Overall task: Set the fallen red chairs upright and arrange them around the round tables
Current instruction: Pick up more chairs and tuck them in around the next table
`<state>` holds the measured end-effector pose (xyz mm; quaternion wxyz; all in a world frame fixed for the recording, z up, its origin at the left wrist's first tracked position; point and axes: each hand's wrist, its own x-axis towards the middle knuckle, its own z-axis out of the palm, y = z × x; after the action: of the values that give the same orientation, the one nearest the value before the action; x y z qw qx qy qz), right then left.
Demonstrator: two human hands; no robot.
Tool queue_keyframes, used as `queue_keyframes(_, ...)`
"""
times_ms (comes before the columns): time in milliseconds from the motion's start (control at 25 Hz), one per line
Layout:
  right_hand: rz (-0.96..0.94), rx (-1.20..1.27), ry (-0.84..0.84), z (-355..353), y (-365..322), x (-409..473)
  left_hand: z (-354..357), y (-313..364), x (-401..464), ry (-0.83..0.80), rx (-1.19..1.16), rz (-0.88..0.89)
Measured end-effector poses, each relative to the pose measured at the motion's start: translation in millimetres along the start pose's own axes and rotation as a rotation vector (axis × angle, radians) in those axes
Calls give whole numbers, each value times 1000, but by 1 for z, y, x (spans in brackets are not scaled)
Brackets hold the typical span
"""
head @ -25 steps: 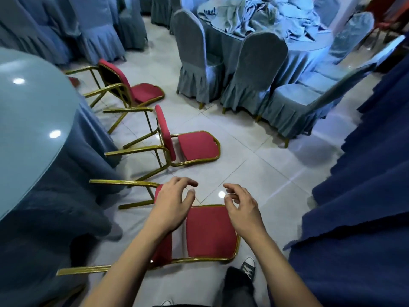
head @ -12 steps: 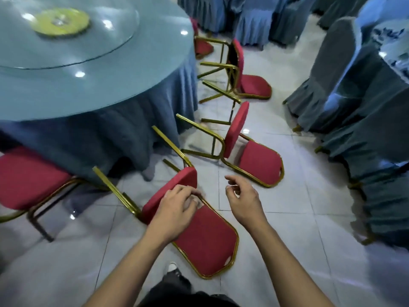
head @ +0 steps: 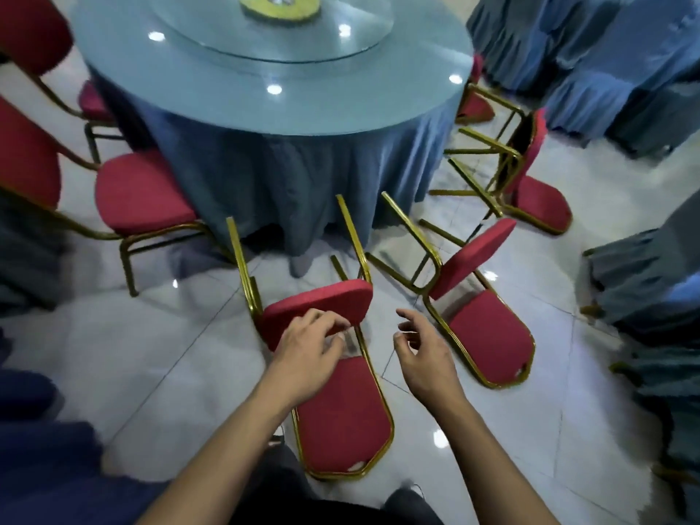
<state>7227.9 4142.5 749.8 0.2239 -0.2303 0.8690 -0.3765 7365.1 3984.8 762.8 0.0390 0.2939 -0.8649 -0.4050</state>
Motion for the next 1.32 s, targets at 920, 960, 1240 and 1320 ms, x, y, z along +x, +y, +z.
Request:
queue_keyframes(920, 63, -325, -479, 240, 585, 25, 529, -319, -139, 310, -246, -896)
queue_keyframes(960, 54, -333, -456, 268, 613, 42, 550, -353, -128, 301, -259, -934)
queue_keyframes(1240, 194, -374, -158, 391, 757, 120, 659, -541, -63, 260, -358, -976)
queue_keyframes(1320, 322, -333, -204, 392, 767, 131, 672, -558, -56, 318, -439, -990)
